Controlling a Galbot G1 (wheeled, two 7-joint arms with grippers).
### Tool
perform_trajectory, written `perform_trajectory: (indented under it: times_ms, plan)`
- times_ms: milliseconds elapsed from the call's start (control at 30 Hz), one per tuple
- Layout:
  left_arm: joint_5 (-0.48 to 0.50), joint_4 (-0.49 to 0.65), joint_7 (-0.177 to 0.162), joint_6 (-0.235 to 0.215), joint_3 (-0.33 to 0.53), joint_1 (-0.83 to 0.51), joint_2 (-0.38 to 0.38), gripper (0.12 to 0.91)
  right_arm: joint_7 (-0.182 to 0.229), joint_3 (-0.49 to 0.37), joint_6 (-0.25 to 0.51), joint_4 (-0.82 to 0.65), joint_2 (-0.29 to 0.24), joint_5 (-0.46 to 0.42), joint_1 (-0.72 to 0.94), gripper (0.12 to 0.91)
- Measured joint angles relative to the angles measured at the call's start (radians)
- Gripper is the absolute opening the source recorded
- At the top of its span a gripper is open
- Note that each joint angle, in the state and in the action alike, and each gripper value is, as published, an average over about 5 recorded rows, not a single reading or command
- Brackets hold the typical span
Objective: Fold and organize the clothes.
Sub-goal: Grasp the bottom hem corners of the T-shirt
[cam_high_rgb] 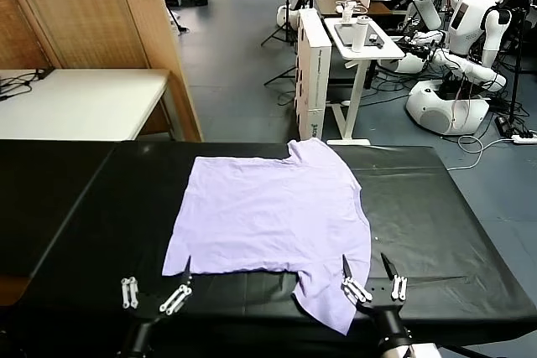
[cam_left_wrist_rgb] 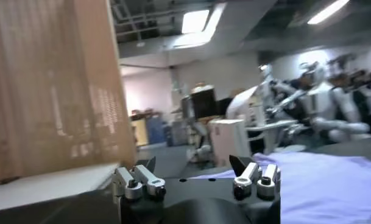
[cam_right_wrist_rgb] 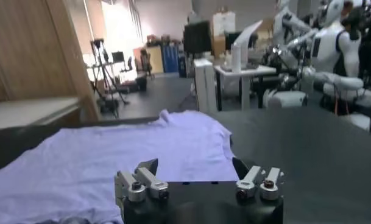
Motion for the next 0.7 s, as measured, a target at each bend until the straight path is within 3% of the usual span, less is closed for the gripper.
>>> perform_trajectory:
  times_ms: [67,200,333,500,700]
  plan:
    - [-0.010,-0.006,0.007,0.056,-0.001,-0.008,0.001,0.907,0.002,0.000,-0.005,-0.001,0.001,0.000,0.000,0.907]
    - [-0.049,-0.020,0.033,0.225,-0.009,-0.040,0.004,0.907,0.006,0.001,-0.023,-0.012,0.007,0.000,0.000,0.907]
    - [-0.078,-0.022,0.045,0.336,-0.012,-0.057,0.006,0.907,0.008,-0.004,-0.031,-0.019,0.013,0.001,-0.001,0.907]
    - [-0.127,-0.007,0.058,0.399,-0.014,-0.079,0.014,0.907,0.018,-0.015,-0.033,-0.018,0.019,0.007,-0.006,0.907]
    - [-0.192,0.025,0.031,0.414,-0.027,-0.125,0.023,0.907,0.030,-0.019,-0.030,-0.037,0.024,0.008,-0.005,0.907]
